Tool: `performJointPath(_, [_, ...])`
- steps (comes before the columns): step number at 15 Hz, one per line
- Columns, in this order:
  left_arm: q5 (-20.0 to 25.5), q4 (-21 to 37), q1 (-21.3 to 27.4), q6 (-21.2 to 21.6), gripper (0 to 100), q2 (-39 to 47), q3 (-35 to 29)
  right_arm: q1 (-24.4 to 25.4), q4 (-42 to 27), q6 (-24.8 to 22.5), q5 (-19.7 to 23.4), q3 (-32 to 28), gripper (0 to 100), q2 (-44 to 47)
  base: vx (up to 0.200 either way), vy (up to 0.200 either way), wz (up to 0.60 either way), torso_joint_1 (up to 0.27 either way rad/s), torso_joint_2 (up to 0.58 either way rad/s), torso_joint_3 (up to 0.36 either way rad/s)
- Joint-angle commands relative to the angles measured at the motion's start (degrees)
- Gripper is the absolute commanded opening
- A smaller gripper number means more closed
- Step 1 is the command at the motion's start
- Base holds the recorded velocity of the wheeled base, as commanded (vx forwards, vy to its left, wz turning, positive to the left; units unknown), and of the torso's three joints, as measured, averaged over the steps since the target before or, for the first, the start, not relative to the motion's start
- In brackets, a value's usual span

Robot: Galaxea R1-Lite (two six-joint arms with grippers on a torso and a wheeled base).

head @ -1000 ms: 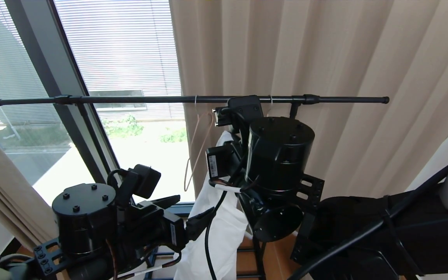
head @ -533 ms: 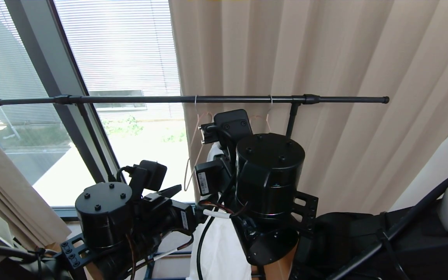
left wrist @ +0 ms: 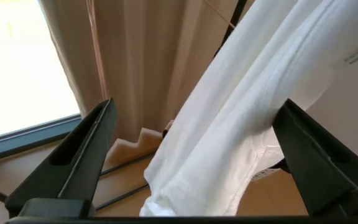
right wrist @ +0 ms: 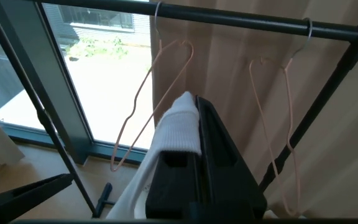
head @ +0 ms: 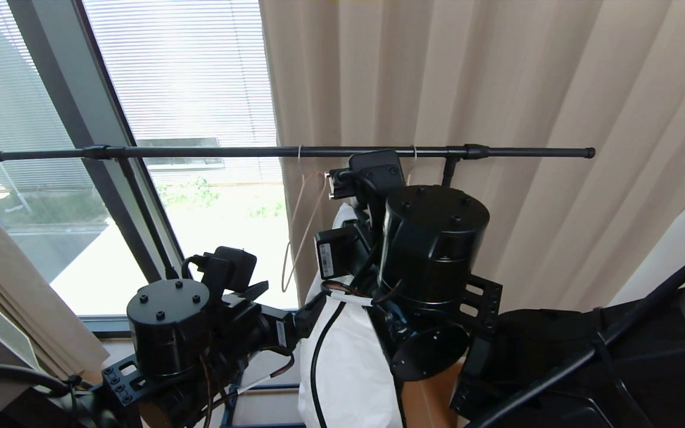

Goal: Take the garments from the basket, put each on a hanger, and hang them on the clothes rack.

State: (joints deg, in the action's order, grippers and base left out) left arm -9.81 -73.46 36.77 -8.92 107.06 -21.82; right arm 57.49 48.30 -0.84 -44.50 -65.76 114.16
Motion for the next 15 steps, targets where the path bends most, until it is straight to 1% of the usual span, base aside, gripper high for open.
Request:
performJointPath(1, [-0.03,-0.02,-0.47,0.05,100,-0.01,-0.06,-0.63,0.04,-0.04,0.02,-0.07,0,-1.31,0.0,0.0,0.0,0.0,0.0,0.0])
performJointPath(4, [0.06,-0.1,-0.38,0.05,100,-0.18,0.29,-0.63,0.04,-0.39,0.02,-0.07,0,-1.05,0.0,0.0,0.0,0.0,0.0,0.0])
performJointPath(8, [0.67,-0.1,2.52,-0.31,100,-0.01,0.38,-0.1,0.04,-0.3,-0.06,-0.25,0,0.71,0.0,0.0,0.0,0.0,0.0,0.0])
performJointPath(9, [0.67,-0.1,3.14,-0.39,100,0.52,-0.15,0.43,0.04,-0.39,-0.68,-0.43,0,1.32,0.0,0.0,0.0,0.0,0.0,0.0])
performJointPath(11, [-0.03,-0.1,3.84,-0.04,100,3.16,-1.38,0.87,0.04,-0.39,-0.77,-0.43,0,1.76,0.0,0.0,0.0,0.0,0.0,0.0])
performJointPath(13, [-0.12,-0.1,3.93,-0.04,100,3.77,-1.65,0.87,0.04,-0.39,-0.77,-0.43,0,1.67,0.0,0.0,0.0,0.0,0.0,0.0])
performJointPath(15, [-1.35,-0.1,3.66,0.22,100,3.86,-1.73,0.69,0.04,-0.39,-0.77,-0.43,0,1.32,0.0,0.0,0.0,0.0,0.0,0.0])
